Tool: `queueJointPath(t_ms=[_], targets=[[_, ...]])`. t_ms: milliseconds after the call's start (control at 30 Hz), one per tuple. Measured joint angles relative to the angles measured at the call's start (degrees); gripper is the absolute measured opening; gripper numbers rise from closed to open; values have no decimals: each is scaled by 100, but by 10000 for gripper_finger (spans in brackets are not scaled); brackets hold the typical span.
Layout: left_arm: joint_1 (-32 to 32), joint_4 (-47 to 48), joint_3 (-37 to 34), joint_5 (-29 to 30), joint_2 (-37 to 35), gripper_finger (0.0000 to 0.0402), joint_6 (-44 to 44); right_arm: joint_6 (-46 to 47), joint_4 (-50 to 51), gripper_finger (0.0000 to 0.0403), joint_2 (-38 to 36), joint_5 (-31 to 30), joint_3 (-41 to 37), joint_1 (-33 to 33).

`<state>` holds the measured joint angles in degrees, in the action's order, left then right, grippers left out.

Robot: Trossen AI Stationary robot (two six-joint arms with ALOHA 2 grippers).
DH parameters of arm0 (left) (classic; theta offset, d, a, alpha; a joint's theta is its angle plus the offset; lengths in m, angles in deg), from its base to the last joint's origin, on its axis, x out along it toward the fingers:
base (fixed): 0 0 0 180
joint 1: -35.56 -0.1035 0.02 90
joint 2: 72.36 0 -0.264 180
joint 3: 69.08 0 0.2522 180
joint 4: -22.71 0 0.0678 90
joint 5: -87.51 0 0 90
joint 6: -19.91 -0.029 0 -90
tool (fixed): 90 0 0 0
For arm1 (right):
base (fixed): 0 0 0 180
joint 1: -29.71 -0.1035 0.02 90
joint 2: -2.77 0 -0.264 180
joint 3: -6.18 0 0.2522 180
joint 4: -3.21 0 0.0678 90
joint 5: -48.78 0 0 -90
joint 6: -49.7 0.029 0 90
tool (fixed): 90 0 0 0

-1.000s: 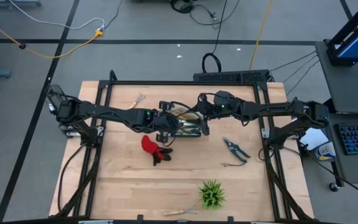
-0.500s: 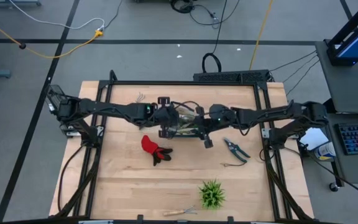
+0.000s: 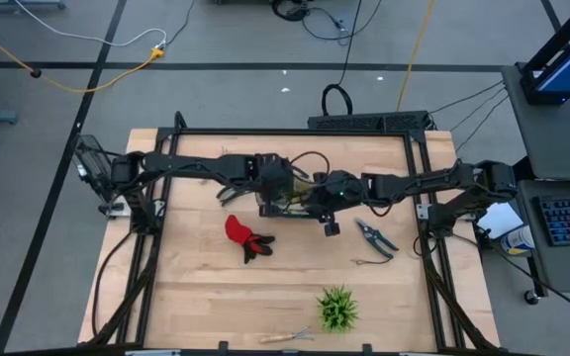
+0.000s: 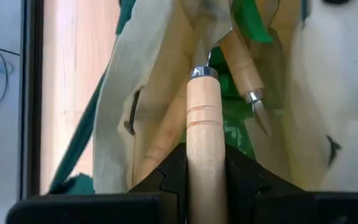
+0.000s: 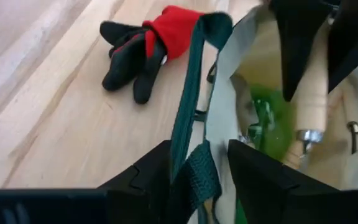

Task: Pick & Place Garden tools in Gardening bag
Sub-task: Put the brown trowel into the gardening bag

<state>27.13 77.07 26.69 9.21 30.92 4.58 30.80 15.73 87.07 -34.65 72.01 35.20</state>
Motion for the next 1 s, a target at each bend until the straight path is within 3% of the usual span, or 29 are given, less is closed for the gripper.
queueJointPath(t_ms=[167,533,767,1000], targets=[[-76,-52,244,80,71,67,-105,-45,168,121,8,-531,4,1],[-328,785,442,-67,40,67,405,-135,133,7,8,-351,2,-33],[-423,435,440,-507,143,67,554,-177,-104,8,8,-339,2,-35],[-422,200,514,-552,667,67,234,-178,-63,6,8,-141,2,-35]])
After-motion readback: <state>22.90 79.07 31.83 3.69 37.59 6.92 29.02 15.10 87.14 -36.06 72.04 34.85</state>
